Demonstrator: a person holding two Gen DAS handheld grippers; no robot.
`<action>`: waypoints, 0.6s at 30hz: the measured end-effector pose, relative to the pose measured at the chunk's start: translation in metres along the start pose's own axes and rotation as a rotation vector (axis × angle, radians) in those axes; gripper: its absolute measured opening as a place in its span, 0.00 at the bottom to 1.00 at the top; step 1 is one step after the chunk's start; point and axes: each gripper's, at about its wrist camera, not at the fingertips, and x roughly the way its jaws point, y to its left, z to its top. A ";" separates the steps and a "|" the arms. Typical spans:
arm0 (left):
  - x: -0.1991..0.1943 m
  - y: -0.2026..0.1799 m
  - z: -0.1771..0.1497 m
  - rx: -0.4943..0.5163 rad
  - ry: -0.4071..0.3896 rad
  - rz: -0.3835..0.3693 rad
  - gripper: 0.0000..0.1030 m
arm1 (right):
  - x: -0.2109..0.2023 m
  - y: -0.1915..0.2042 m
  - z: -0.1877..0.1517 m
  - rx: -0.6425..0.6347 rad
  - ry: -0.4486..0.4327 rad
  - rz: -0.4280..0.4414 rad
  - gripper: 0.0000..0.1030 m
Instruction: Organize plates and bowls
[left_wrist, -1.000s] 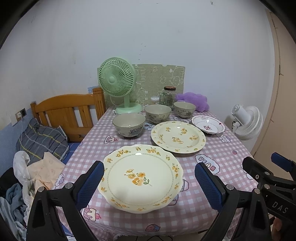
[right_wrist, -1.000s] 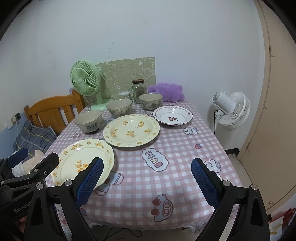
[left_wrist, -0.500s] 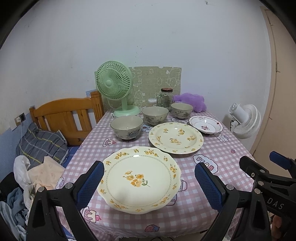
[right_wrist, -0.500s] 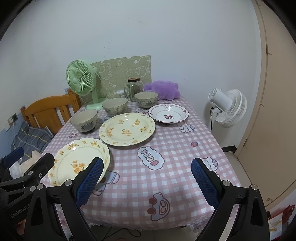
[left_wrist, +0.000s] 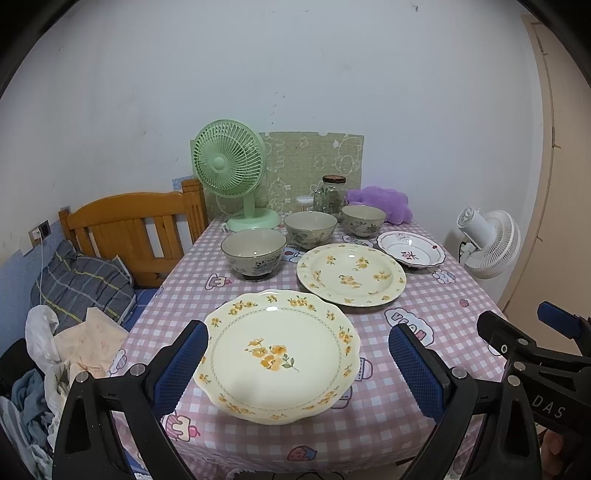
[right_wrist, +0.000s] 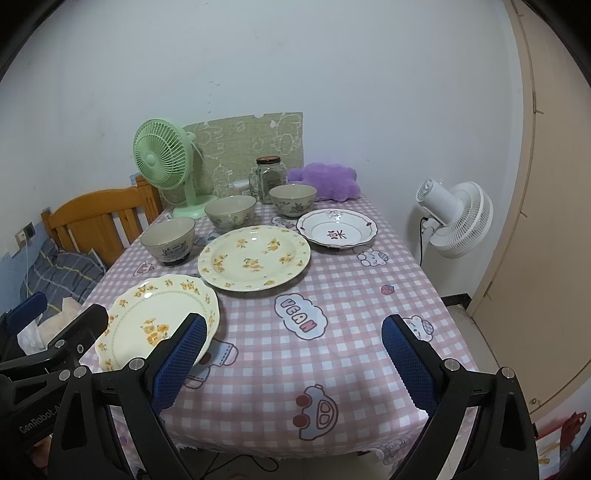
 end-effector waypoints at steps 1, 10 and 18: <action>0.000 0.000 0.000 -0.001 0.000 0.000 0.96 | 0.000 0.001 0.000 -0.001 0.000 0.000 0.94; 0.000 0.001 -0.001 -0.002 0.001 0.002 0.96 | 0.001 0.002 0.000 -0.001 -0.001 0.000 0.94; 0.000 0.001 -0.001 -0.004 0.003 0.006 0.96 | 0.001 0.004 0.000 -0.005 -0.002 0.000 0.94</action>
